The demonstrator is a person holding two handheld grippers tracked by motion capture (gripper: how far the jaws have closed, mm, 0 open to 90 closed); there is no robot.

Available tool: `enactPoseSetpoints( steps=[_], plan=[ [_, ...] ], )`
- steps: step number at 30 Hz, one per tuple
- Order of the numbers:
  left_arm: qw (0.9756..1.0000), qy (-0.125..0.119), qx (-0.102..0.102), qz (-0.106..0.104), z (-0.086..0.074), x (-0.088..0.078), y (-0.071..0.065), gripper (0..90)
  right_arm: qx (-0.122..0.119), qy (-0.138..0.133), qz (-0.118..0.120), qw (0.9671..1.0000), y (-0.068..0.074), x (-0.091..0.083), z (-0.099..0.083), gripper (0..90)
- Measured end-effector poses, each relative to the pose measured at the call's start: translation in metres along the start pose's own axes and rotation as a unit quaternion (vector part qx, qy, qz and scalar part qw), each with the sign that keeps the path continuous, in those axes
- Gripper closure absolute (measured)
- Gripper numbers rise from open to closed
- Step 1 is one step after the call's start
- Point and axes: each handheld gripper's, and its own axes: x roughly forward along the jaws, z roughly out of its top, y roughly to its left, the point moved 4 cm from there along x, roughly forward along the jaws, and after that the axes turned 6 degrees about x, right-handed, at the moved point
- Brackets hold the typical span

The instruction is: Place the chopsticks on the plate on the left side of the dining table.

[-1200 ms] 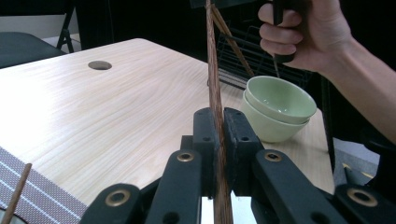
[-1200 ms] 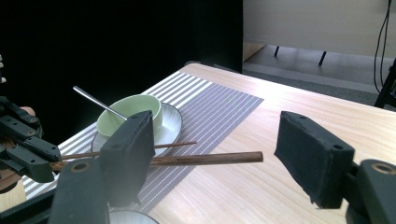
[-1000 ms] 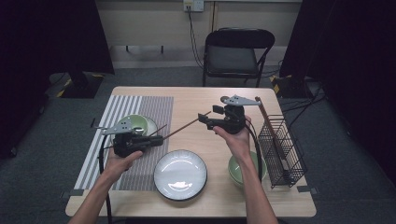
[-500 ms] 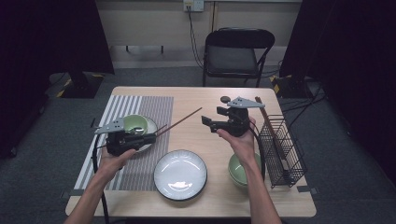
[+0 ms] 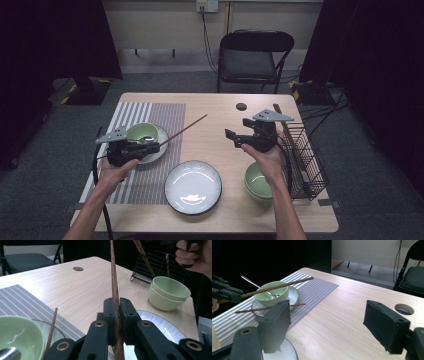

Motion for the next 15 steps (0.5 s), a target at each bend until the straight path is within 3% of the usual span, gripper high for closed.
enactPoseSetpoints(
  steps=[15],
  plan=[
    [0.9996,0.017,-0.006,0.023,-0.017,-0.012,0.012,84.4,0.005,0.004,-0.007,1.0000,-0.005,-0.021,-0.019,18.8]
  ],
)
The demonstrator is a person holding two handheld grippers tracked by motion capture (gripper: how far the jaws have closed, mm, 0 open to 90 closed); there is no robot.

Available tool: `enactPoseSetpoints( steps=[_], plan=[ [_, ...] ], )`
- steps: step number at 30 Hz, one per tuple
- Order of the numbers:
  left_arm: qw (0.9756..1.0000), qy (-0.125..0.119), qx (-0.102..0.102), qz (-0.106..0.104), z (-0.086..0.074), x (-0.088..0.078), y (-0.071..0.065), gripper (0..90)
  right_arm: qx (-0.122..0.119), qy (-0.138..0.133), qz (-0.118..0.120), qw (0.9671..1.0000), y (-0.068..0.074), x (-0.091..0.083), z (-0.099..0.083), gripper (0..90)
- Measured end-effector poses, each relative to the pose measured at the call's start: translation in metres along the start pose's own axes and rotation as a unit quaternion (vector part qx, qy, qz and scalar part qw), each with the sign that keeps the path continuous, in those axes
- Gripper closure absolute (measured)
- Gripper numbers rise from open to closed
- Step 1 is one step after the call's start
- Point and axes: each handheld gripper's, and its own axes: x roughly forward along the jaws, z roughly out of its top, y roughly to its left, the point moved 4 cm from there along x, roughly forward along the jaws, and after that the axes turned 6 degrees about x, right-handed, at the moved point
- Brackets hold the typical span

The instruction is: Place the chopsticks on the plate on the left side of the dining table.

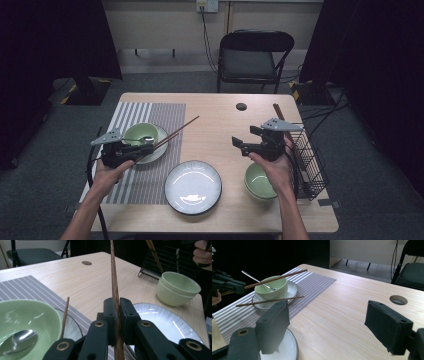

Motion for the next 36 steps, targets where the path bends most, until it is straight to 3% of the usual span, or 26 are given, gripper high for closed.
enactPoseSetpoints(
  steps=[10,15,18,22,26,36],
  plan=[
    [0.9997,0.014,-0.011,0.018,-0.017,-0.005,0.008,84.4,-0.006,0.005,-0.006,0.9999,0.002,-0.012,-0.006,18.7],
    [0.9995,0.019,-0.019,0.017,-0.024,-0.010,0.009,84.4,-0.005,0.008,-0.009,0.9999,0.000,-0.014,-0.009,18.7],
    [0.9993,0.025,-0.010,0.027,-0.025,-0.012,0.010,84.4,-0.002,0.007,-0.009,0.9999,-0.001,-0.014,-0.010,18.8],
    [0.9984,0.039,-0.017,0.038,-0.034,-0.012,0.014,84.4,-0.001,0.009,-0.009,0.9999,-0.002,-0.013,-0.013,18.9],
    [0.9977,0.053,-0.008,0.041,-0.038,-0.009,0.014,84.4,0.000,0.009,-0.010,0.9999,-0.003,-0.012,-0.013,19.1],
    [0.9964,0.069,-0.010,0.048,-0.046,-0.002,0.017,84.3,-0.001,0.012,-0.010,0.9999,-0.002,-0.011,-0.013,19.3]
  ],
)
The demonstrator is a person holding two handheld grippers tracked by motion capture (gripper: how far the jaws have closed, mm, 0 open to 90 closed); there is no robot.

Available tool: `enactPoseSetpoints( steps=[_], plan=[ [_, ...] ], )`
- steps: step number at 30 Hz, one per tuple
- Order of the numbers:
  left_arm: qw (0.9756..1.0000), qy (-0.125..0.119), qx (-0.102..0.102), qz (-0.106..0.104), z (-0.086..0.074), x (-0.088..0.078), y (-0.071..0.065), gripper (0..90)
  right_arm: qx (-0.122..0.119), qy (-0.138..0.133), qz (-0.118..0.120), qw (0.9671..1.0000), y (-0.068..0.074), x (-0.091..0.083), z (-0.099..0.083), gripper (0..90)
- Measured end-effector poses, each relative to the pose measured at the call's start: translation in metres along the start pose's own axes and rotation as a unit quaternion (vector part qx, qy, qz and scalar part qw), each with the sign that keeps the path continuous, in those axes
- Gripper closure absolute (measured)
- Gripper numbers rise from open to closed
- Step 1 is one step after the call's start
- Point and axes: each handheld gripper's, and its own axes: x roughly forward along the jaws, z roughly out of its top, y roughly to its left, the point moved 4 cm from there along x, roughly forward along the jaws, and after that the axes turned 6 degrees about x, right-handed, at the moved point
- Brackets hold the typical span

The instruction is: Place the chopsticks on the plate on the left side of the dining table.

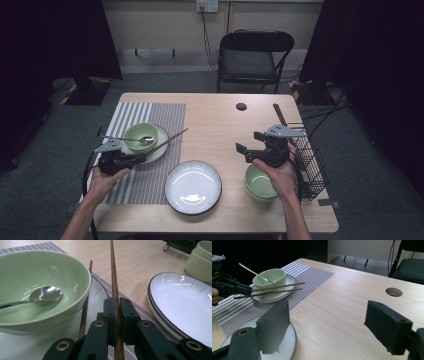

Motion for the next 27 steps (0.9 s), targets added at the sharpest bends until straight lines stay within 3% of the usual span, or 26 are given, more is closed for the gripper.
enactPoseSetpoints(
  steps=[8,27],
  plan=[
    [0.9996,0.026,0.001,0.014,-0.009,0.005,0.005,84.3,-0.002,0.002,0.003,1.0000,0.001,0.002,-0.001,19.3],
    [0.9984,0.050,-0.001,0.027,-0.020,0.010,0.012,83.8,-0.001,0.003,0.003,1.0000,0.001,0.002,-0.001,19.7]
  ],
)
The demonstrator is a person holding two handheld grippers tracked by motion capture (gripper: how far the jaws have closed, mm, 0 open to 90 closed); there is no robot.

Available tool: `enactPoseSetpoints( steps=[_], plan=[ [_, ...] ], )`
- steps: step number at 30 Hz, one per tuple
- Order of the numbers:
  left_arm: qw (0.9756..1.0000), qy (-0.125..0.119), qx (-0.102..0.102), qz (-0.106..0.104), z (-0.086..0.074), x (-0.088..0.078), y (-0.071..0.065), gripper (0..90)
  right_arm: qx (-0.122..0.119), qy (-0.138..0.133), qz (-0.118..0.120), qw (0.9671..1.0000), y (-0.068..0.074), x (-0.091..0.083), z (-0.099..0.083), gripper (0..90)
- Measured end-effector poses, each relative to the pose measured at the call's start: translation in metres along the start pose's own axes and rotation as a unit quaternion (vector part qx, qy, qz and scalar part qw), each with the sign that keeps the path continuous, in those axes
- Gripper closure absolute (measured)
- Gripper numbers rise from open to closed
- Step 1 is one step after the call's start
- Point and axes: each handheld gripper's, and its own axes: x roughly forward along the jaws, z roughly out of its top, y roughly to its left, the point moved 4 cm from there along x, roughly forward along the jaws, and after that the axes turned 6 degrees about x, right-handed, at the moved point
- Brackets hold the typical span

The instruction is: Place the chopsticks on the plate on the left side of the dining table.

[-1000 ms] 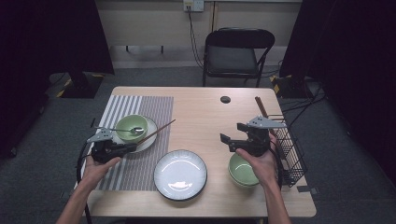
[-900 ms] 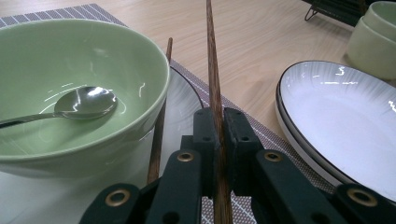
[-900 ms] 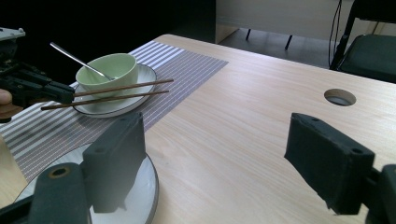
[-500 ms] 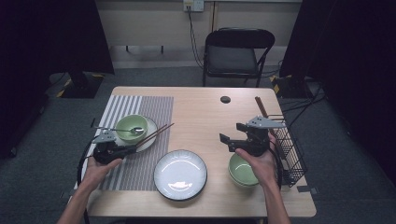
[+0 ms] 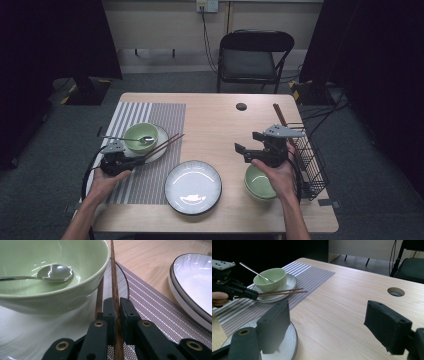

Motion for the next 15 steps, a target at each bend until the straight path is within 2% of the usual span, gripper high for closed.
enactPoseSetpoints(
  steps=[15],
  plan=[
    [1.0000,0.003,0.008,0.000,0.0008,0.0014,-0.0025,82.0,0.001,0.002,0.003,1.0000,0.0004,0.0012,-0.0005,19.8]
  ],
)
